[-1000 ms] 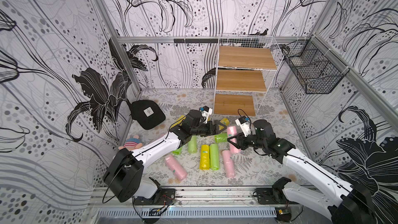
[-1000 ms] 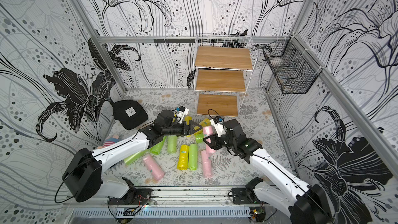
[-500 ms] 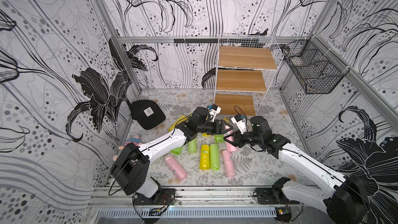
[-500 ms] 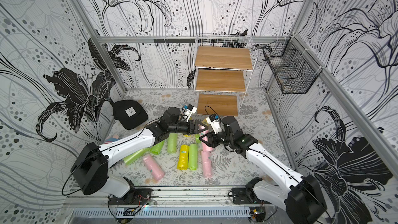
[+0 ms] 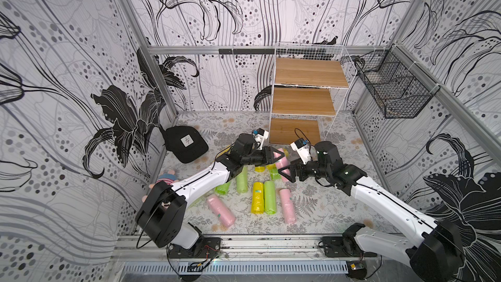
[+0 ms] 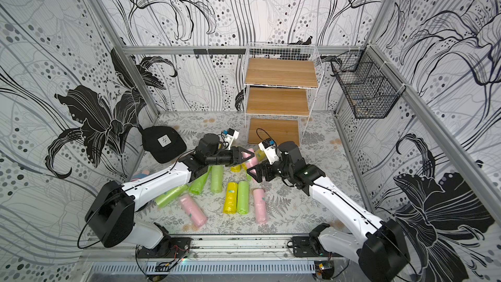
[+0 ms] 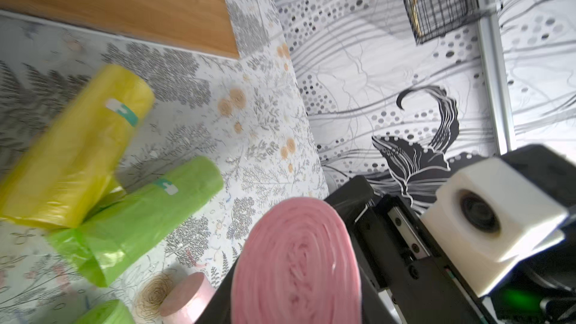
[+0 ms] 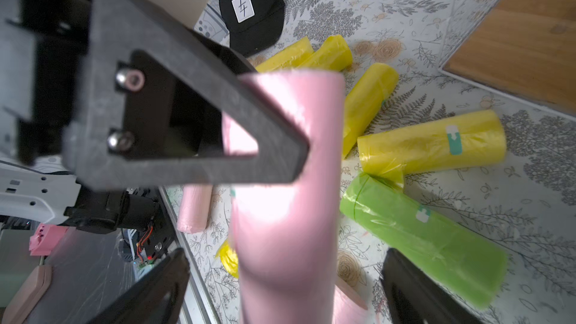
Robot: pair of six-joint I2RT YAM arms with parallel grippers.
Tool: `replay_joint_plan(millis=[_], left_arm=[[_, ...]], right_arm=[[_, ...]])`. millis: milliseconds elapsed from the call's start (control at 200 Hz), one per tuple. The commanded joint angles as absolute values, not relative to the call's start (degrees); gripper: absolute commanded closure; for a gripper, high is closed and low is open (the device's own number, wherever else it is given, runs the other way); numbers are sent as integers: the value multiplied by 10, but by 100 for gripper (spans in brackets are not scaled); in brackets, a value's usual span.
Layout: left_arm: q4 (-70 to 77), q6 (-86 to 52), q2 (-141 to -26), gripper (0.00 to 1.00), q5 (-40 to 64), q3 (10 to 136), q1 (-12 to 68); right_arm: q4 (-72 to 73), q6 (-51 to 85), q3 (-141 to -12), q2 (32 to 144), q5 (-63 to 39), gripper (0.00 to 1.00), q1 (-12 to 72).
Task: Sort the rolls of trash bags by color and place them on the shelf
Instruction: Pick up the roll of trash bags from the center of the board.
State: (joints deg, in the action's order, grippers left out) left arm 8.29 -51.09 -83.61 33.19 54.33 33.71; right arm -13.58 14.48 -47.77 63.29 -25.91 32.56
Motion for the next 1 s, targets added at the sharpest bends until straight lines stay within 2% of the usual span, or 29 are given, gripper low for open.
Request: replay_joint_plan(millis=[0, 105, 315, 481, 641, 656, 896, 996], left_arm=[[239, -608, -785, 91, 281, 507, 304], [366, -726, -776, 92, 258, 467, 284], [494, -862, -781, 93, 218, 433, 290], [520, -894, -781, 93, 225, 434, 294], [535, -909, -780, 93, 219, 429, 298], [537, -911, -781, 93, 218, 429, 297], [542, -913, -792, 91, 222, 440, 302], [544, -912, -798, 89, 224, 444, 303]], right_arm=[[-114, 184, -496, 600, -254, 0, 322], [-36, 252, -491, 587, -269, 0, 321], [141, 402, -470, 614, -235, 0, 322], [190, 428, -468, 642, -197, 1, 322], [233, 442, -470, 666, -212, 4, 322], [241, 446, -468, 666, -213, 8, 323], [312, 481, -468, 686, -230, 43, 326], [311, 484, -475, 690, -235, 51, 329]])
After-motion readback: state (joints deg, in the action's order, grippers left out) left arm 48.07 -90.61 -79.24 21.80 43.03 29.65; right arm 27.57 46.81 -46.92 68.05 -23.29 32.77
